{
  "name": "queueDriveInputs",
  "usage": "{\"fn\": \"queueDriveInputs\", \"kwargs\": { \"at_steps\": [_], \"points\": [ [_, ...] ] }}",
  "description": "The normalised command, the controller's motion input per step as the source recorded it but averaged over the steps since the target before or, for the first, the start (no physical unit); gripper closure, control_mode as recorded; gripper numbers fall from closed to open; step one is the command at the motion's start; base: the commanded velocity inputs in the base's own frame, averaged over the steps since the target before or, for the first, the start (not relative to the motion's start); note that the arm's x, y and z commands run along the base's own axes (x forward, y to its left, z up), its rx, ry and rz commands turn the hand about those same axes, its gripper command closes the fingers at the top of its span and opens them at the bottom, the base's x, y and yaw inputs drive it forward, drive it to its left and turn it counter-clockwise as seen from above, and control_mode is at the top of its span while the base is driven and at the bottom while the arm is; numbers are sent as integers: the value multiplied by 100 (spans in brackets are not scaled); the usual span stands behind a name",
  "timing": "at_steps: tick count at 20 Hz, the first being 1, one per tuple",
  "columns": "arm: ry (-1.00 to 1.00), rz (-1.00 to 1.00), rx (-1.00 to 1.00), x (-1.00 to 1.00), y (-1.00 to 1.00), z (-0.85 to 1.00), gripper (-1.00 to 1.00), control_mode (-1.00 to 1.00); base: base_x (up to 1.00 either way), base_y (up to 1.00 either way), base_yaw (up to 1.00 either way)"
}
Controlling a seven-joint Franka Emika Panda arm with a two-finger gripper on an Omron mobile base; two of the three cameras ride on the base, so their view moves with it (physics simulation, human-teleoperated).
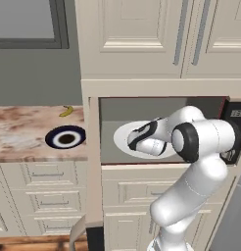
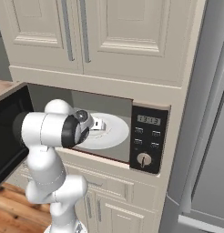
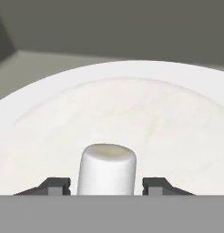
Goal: Pick the marshmallow from the counter and place it in the microwave.
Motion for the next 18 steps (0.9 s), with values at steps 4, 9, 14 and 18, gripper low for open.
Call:
{"fn": "queueDriveInputs", "kwargs": {
  "at_steps": [4, 9, 14, 18],
  "points": [
    [-1, 0, 0, -7, -39, 50, -100, -100, 0, 0, 0],
    [1, 0, 0, -31, -27, 39, -100, -100, 0, 0, 0],
    [1, 0, 0, -88, -28, 53, -100, -100, 0, 0, 0],
    [9, 0, 0, -100, -4, 73, -100, -100, 0, 0, 0]
  ]
}}
